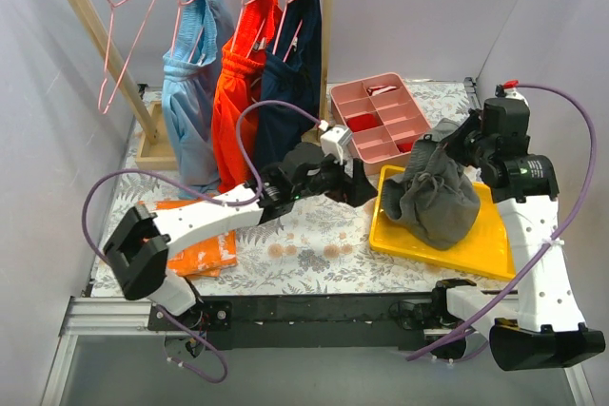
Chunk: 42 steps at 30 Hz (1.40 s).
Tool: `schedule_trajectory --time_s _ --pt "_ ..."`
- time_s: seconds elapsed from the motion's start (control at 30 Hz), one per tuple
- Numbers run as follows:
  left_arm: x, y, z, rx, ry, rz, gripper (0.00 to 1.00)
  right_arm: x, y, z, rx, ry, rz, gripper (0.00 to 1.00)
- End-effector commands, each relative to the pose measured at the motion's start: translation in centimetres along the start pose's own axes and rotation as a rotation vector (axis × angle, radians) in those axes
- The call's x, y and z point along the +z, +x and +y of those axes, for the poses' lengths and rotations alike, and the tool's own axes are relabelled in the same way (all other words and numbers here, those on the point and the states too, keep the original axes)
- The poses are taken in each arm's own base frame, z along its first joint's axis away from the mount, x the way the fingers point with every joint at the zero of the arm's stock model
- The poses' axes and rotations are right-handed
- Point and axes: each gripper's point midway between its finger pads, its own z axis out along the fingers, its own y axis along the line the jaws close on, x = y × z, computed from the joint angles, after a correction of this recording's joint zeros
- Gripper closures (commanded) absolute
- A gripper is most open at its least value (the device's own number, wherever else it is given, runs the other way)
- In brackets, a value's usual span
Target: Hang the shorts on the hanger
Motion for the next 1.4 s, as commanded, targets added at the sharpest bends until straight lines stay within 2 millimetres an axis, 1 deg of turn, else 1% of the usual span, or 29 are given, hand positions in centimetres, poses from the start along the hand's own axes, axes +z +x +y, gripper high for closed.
schedule_trajectory --time_s 0.0,0.03,0.1,0.13,0.2,0.3,0.37,0.47,0.5,0.53,0.57,0.63,0.67,0.77,0.8,0.87,0.9,1.0,1.03,1.07,1.1,1.13,1.17,1.2,1.23,1.33,1.37 --pt "2.9 -2.4 0.1 0.046 -0.012 -0.081 0.25 -3.4 -3.4 3.4 -0.022 -0.137 -0.074 0.99" --pt "3.2 -2.4 0.6 0.024 -0.038 -0.085 0.31 -3.7 -3.7 3.6 -0.025 -0.145 -0.078 0.99" --pt "3.8 -1.6 1.8 -0.019 -0.088 -0.070 0.36 -4.6 -4.3 4.2 -0.026 -0.167 -0.093 0.99" --pt "3.9 -1.4 1.8 -0.059 -0.094 -0.063 0.45 -5.2 -4.8 4.5 -0.027 -0.181 -0.110 0.99" --pt "4.3 -0.2 2.3 -0.113 -0.109 -0.034 0.49 -5.8 -5.2 4.9 -0.029 -0.196 -0.119 0.99" --pt "4.7 0.8 2.3 -0.179 -0.110 -0.012 0.50 -6.7 -5.8 5.6 -0.031 -0.227 -0.141 0.99" --pt "4.9 1.8 1.8 -0.191 -0.099 0.017 0.50 -7.1 -6.3 6.0 -0.031 -0.246 -0.156 0.99" --pt "5.2 2.3 1.4 -0.222 -0.106 0.024 0.48 -7.3 -6.7 6.5 -0.034 -0.268 -0.162 0.99" --pt "5.3 2.3 1.6 -0.251 -0.119 0.022 0.48 -7.3 -6.8 6.5 -0.033 -0.268 -0.164 0.99" --pt "5.4 2.5 1.8 -0.266 -0.133 0.023 0.48 -7.5 -6.5 7.0 -0.034 -0.294 -0.151 0.99" --pt "5.7 2.4 2.9 -0.276 -0.190 0.007 0.48 -7.5 -6.5 7.1 -0.035 -0.301 -0.152 0.99" --pt "6.1 1.9 3.4 -0.318 -0.228 -0.020 0.46 -7.8 -6.6 7.3 -0.035 -0.310 -0.154 0.99" --pt "6.4 2.0 4.3 -0.334 -0.285 -0.025 0.45 -7.9 -6.7 7.3 -0.034 -0.312 -0.156 0.99" --pt "6.9 1.5 5.3 -0.369 -0.343 -0.047 0.44 -8.1 -6.6 7.3 -0.036 -0.314 -0.155 0.99" --pt "7.4 1.0 5.9 -0.368 -0.363 -0.067 0.44 -8.2 -6.5 7.3 -0.037 -0.316 -0.152 0.99" --pt "7.7 1.2 6.8 -0.382 -0.403 -0.055 0.45 -8.5 -6.6 7.3 -0.038 -0.317 -0.157 0.99" --pt "8.2 1.3 7.0 -0.384 -0.413 -0.052 0.45 -8.6 -6.6 7.3 -0.040 -0.319 -0.158 0.99" --pt "8.5 1.7 7.7 -0.395 -0.435 -0.060 0.46 -9.1 -6.8 7.3 -0.042 -0.320 -0.168 0.99" --pt "8.7 1.4 7.7 -0.397 -0.428 -0.067 0.46 -9.1 -6.7 7.3 -0.043 -0.323 -0.168 0.99" --pt "8.9 0.5 7.1 -0.379 -0.397 -0.097 0.51 -9.2 -6.8 7.3 -0.043 -0.324 -0.169 0.99" --pt "9.0 0.0 7.0 -0.365 -0.386 -0.109 0.55 -9.2 -6.7 7.3 -0.044 -0.326 -0.166 0.99" --pt "9.2 -1.5 6.4 -0.347 -0.371 -0.137 0.62 -9.4 -6.6 7.3 -0.046 -0.330 -0.168 0.99" --pt "9.1 -2.3 6.3 -0.306 -0.377 -0.144 0.72 -9.7 -6.9 7.5 -0.046 -0.336 -0.178 0.99" --pt "9.0 -2.9 6.1 -0.281 -0.381 -0.151 0.91 -9.9 -7.0 7.5 -0.047 -0.339 -0.186 0.99" --pt "8.8 -5.0 5.5 -0.262 -0.377 -0.191 1.00 -10.1 -7.2 7.5 -0.050 -0.341 -0.192 0.99" --pt "5.8 -8.5 4.7 -0.191 -0.393 -0.244 1.00 -11.3 -7.9 7.8 -0.057 -0.351 -0.214 0.99" --pt "3.4 -11.2 3.5 -0.174 -0.372 -0.286 1.00 -11.6 -8.0 7.9 -0.058 -0.356 -0.220 0.99"
